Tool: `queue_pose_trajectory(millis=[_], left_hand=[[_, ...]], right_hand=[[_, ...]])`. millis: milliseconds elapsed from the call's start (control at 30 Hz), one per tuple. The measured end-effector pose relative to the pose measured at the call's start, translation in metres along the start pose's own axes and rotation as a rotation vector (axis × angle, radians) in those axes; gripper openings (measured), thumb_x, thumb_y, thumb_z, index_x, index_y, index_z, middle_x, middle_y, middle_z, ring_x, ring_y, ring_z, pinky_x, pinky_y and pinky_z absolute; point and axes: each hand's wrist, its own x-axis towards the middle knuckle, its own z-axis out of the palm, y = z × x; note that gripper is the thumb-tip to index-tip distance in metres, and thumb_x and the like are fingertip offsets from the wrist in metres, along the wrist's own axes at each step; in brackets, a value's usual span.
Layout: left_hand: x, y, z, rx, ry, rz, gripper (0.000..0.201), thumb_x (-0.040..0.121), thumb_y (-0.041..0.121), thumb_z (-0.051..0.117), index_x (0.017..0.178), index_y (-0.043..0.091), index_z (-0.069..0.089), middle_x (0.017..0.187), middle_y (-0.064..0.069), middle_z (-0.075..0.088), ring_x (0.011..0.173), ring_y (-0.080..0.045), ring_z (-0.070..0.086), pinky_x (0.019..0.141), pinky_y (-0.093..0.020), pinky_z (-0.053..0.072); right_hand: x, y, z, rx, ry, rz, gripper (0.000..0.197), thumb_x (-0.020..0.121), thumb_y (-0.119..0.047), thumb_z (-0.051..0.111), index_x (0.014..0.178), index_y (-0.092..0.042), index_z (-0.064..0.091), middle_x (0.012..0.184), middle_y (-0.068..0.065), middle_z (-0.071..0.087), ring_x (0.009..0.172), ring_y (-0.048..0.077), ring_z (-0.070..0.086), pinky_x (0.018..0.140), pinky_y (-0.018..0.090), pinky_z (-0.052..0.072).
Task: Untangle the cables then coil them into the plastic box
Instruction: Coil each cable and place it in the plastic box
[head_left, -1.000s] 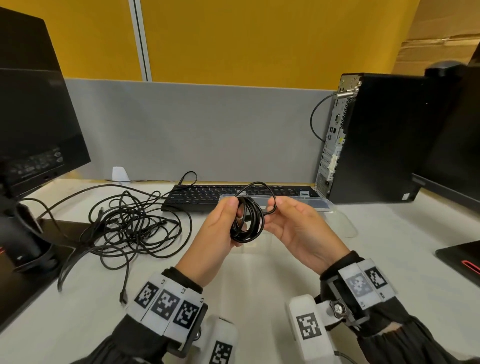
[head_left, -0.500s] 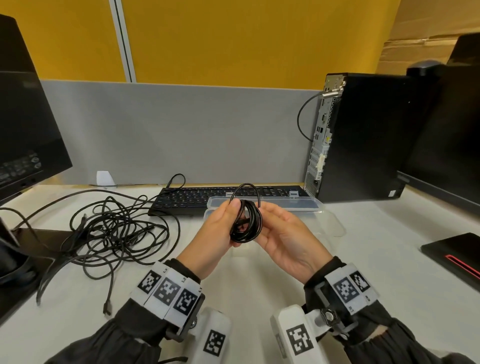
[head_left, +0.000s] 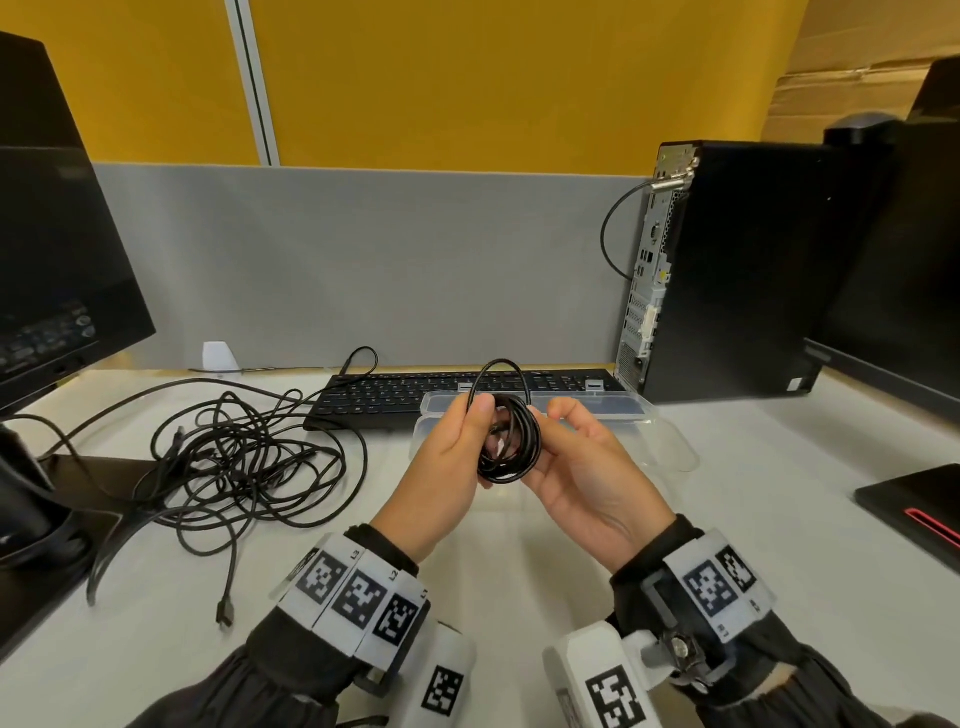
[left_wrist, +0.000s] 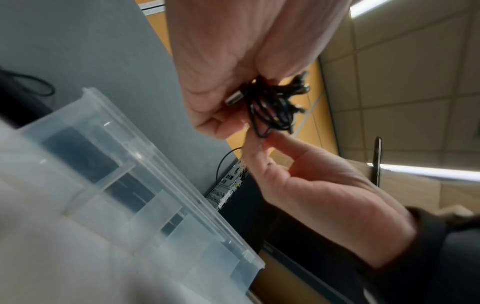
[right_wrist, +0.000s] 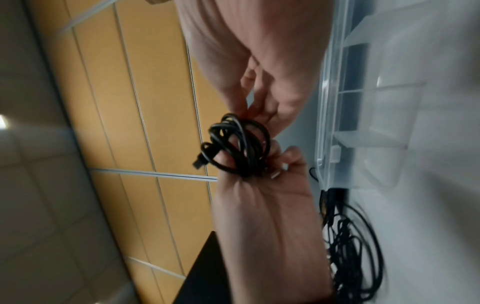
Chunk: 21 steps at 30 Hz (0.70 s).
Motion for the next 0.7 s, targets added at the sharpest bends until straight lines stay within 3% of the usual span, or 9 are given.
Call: queue_pose_trajectory(millis=[167,233,300,367,467,567,700], left_hand=[[0.002,0.001,-0.003,0.041,0.041,-0.038,0.028,0.099,0.032,0.033,0.089,0.019,0.055,0.069,0.011,0.053,0.058,0.001,0.048,0.059,-0.02,0.037],[0.002,0.002,-0.004,0.099,0.063,-0.054,0.027,0.1,0.033,0.032,0.089,0.021,0.054,0.076,0.011,0.055,0.068,0.001,0.051,0.062,-0.019,0.038],[0.002,0.003,-0.005,0.172,0.076,-0.037,0.028,0.1,0.033,0.031,0.089,0.021,0.053,0.077,0.01,0.053,0.068,0.0,0.049,0.061,-0.019,0.037],[0.002,0.002,-0.006,0.28,0.079,0.01,0.032,0.1,0.034,0.03,0.092,0.014,0.053,0.078,0.003,0.054,0.069,-0.007,0.051,0.062,-0.025,0.041],[0.003,0.002,-0.004,0.371,0.078,0.01,0.037,0.1,0.034,0.029,0.099,0.005,0.051,0.087,-0.01,0.057,0.082,-0.025,0.056,0.074,-0.04,0.046],[0.004,0.006,-0.002,0.363,0.057,0.012,0.028,0.1,0.032,0.03,0.087,0.013,0.047,0.079,-0.002,0.052,0.076,-0.019,0.052,0.072,-0.041,0.046],[0.008,0.009,-0.003,0.411,0.064,0.09,0.028,0.1,0.025,0.031,0.073,0.02,0.034,0.069,0.003,0.043,0.061,-0.01,0.04,0.056,-0.025,0.035]], right_hand=[[-0.005,-0.002,0.006,0.014,-0.108,0.066,0.006,0.093,-0.007,0.05,0.096,-0.012,0.051,0.087,0.015,0.067,0.074,0.022,0.066,0.067,0.031,0.058],[-0.008,-0.005,0.007,-0.056,-0.203,0.068,0.017,0.085,-0.016,0.061,0.101,-0.014,0.054,0.097,0.015,0.066,0.085,0.023,0.065,0.076,0.032,0.056],[-0.011,-0.007,0.008,-0.149,-0.28,0.055,0.037,0.073,-0.002,0.073,0.103,-0.015,0.056,0.093,0.01,0.066,0.086,0.021,0.064,0.078,0.029,0.055],[-0.011,-0.005,0.009,-0.241,-0.288,0.017,0.046,0.07,0.018,0.066,0.1,-0.016,0.058,0.081,0.005,0.064,0.079,0.017,0.064,0.075,0.026,0.054],[-0.01,-0.002,0.012,-0.297,-0.224,0.001,0.048,0.072,0.029,0.054,0.092,-0.015,0.06,0.072,0.001,0.06,0.067,0.013,0.062,0.068,0.024,0.053],[-0.006,-0.003,0.013,-0.227,-0.188,0.008,0.042,0.074,0.026,0.053,0.085,-0.014,0.061,0.066,0.001,0.056,0.061,0.012,0.061,0.063,0.025,0.053],[-0.003,-0.008,0.016,-0.254,-0.161,-0.067,0.021,0.077,0.005,0.062,0.087,-0.013,0.068,0.078,0.006,0.063,0.071,0.015,0.062,0.068,0.026,0.053]])
